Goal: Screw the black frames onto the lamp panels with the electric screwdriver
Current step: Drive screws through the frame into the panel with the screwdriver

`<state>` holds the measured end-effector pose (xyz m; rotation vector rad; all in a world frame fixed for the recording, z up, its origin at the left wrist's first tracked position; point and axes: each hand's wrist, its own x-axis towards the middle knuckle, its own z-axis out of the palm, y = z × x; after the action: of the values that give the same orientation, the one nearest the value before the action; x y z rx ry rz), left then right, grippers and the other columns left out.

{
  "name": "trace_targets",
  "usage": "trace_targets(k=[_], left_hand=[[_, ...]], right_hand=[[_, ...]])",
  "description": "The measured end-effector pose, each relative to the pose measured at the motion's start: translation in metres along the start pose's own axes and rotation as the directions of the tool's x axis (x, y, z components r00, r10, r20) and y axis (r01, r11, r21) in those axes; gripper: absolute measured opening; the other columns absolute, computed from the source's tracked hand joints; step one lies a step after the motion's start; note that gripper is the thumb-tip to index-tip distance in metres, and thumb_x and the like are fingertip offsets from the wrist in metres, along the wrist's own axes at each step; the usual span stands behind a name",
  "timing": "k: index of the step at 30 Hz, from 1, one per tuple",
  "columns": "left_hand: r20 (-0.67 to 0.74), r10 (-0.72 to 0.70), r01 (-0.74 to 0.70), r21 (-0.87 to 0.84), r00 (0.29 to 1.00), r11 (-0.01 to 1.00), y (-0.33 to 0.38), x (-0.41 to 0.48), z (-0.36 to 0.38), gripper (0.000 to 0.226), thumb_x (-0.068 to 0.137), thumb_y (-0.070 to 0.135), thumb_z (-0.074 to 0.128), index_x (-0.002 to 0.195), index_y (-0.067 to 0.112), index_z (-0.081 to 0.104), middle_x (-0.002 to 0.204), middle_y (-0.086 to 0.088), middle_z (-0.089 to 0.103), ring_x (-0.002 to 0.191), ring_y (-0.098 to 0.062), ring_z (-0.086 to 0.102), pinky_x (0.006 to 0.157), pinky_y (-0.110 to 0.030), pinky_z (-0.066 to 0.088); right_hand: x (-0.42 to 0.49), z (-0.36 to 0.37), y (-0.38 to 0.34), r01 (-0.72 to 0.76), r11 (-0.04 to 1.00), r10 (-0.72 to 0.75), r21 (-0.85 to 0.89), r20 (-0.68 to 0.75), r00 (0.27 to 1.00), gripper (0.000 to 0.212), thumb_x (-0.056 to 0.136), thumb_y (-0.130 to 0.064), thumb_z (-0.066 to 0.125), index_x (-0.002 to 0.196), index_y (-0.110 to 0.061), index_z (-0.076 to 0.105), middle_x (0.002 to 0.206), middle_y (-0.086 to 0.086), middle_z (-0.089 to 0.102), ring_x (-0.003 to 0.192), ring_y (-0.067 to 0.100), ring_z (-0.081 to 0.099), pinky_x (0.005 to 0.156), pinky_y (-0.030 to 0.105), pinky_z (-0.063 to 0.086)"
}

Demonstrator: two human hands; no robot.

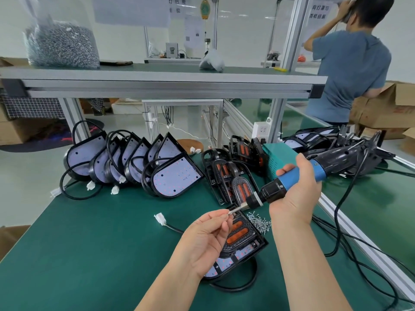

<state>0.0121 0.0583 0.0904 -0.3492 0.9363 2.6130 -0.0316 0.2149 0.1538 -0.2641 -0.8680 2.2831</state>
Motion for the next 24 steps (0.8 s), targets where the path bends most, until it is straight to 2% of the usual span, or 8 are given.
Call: trace_targets(k=[4, 8, 12, 17, 20, 24], left_hand=[[-0.001, 0.033, -0.033, 0.029, 0.999, 0.999, 0.001, -0.001, -0.003, 0.010, 0.066, -0.008, 0.070, 0.073, -0.004, 0.077, 0.078, -0.019, 0.069, 0.065, -0.018, 0.069, 0.056, -0.017, 0.057], [-0.033, 0.165, -0.160, 0.119, 0.986, 0.980, -0.004, -0.001, -0.004, 0.010, 0.072, -0.011, 0.070, 0.076, -0.004, 0.075, 0.078, -0.018, 0.070, 0.067, -0.018, 0.069, 0.060, -0.018, 0.057], [-0.050, 0.332, -0.309, 0.259, 0.942, 0.915, -0.013, -0.001, -0.007, 0.020, 0.084, -0.014, 0.065, 0.077, 0.003, 0.074, 0.077, -0.016, 0.070, 0.070, -0.019, 0.066, 0.066, -0.020, 0.056], [-0.051, 0.499, -0.443, 0.389, 0.865, 0.808, -0.013, -0.004, -0.008, 0.024, 0.086, -0.010, 0.068, 0.074, 0.010, 0.075, 0.073, -0.011, 0.071, 0.068, -0.016, 0.065, 0.066, -0.019, 0.054], [-0.029, 0.548, -0.482, 0.438, 0.836, 0.759, -0.010, -0.006, -0.008, 0.024, 0.086, -0.009, 0.068, 0.075, 0.011, 0.075, 0.070, -0.008, 0.070, 0.065, -0.013, 0.064, 0.066, -0.019, 0.054], [0.016, 0.555, -0.496, 0.472, 0.831, 0.729, -0.004, -0.010, -0.012, 0.029, 0.087, -0.009, 0.067, 0.076, 0.016, 0.077, 0.072, -0.007, 0.072, 0.068, -0.011, 0.067, 0.067, -0.016, 0.053]], right_hand=[[-0.002, 0.002, 0.000, 0.011, 1.000, -0.011, -0.016, 0.004, 1.000, 0.012, 0.093, -0.020, 0.068, 0.096, -0.023, 0.057, 0.063, -0.005, 0.056, 0.055, 0.013, 0.055, 0.058, 0.023, 0.051], [-0.006, 0.004, 0.001, 0.033, 0.999, -0.032, -0.017, 0.028, 0.999, 0.012, 0.093, -0.017, 0.068, 0.097, -0.022, 0.057, 0.063, -0.004, 0.056, 0.056, 0.014, 0.055, 0.060, 0.025, 0.051], [-0.011, 0.011, 0.005, 0.065, 0.997, -0.064, -0.040, 0.035, 0.997, 0.013, 0.091, -0.014, 0.068, 0.097, -0.019, 0.058, 0.062, -0.003, 0.056, 0.055, 0.014, 0.055, 0.058, 0.024, 0.051], [-0.012, 0.015, 0.012, 0.011, 0.997, -0.017, -0.081, -0.083, 0.996, 0.017, 0.091, -0.016, 0.070, 0.105, -0.019, 0.061, 0.066, -0.001, 0.057, 0.061, 0.017, 0.058, 0.061, 0.026, 0.054], [-0.012, 0.015, 0.016, -0.021, 0.998, 0.012, -0.066, -0.137, 0.991, 0.021, 0.090, -0.017, 0.071, 0.108, -0.019, 0.061, 0.065, -0.002, 0.058, 0.060, 0.016, 0.059, 0.063, 0.025, 0.055], [-0.014, 0.017, 0.019, -0.023, 0.998, 0.016, -0.059, -0.119, 0.993, 0.022, 0.090, -0.017, 0.072, 0.109, -0.019, 0.061, 0.059, -0.006, 0.059, 0.056, 0.013, 0.059, 0.061, 0.023, 0.054]])
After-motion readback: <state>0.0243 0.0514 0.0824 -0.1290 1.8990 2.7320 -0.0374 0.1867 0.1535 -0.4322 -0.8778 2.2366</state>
